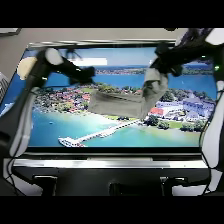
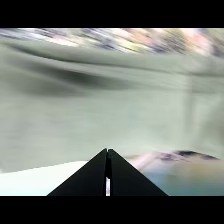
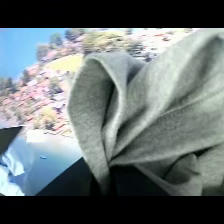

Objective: Fold the clothes and pants, and hang the long-sleeved shirts on hangers.

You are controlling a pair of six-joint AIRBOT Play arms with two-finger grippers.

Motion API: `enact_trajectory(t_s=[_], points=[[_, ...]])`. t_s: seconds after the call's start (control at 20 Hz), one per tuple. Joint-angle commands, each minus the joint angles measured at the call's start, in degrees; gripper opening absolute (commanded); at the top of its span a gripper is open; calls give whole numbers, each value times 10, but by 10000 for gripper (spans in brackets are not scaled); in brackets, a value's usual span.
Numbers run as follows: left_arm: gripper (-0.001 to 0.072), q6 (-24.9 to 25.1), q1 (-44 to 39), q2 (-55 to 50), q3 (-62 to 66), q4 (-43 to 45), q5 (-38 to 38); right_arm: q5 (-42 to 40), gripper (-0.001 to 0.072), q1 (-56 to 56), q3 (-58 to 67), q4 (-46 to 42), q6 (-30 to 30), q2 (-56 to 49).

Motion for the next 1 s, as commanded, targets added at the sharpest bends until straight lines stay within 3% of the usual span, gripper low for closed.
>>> enact_trajectory(t_s=[0.0, 0.35, 0.85, 0.95], points=[[18, 24, 107, 94, 0, 158, -87, -84, 30, 103, 0, 1, 57, -30], [19, 25, 231, 146, 0, 158, -87, -176, 31, 210, 0, 15, 89, -134], [19, 23, 236, 145, -29, 156, -79, -250, 34, 222, -6, 57, 78, -202], [19, 23, 236, 145, -29, 156, -71, -250, 118, 222, -5, 108, 35, -202]])
